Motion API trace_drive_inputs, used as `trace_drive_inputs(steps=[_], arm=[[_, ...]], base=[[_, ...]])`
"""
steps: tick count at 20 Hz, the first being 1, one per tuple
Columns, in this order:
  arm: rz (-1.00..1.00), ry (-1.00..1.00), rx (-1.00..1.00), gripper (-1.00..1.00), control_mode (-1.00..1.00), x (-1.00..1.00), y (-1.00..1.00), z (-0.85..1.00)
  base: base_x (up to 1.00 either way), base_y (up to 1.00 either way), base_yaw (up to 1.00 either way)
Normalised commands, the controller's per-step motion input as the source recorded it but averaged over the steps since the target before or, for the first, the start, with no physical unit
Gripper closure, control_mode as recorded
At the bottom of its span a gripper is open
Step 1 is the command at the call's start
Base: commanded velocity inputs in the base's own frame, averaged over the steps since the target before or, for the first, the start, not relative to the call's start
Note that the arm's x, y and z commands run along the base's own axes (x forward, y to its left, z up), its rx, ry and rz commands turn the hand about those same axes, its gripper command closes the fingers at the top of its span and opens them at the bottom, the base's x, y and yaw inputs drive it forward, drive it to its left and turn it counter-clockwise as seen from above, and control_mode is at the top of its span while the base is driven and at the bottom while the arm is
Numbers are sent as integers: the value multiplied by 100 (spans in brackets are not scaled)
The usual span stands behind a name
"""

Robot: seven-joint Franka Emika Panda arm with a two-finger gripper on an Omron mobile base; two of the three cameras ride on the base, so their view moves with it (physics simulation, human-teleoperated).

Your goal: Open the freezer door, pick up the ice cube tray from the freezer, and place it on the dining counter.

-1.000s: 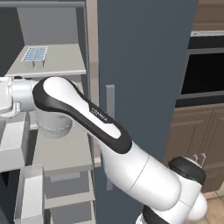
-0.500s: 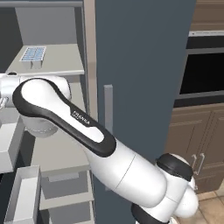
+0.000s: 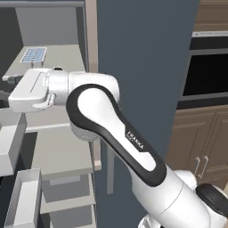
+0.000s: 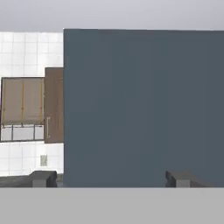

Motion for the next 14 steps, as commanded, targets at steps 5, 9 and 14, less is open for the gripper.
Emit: trace_drive_inputs(steps=[5,9,14], arm=[[-16,0,0,-100,-100,-24,-100,31],[-24,0,0,-100,-100,-27,-100,8],[-35,0,0,-100,-100,-15,-100,0]], base=[[0,0,0],[0,0,0],[0,0,0]])
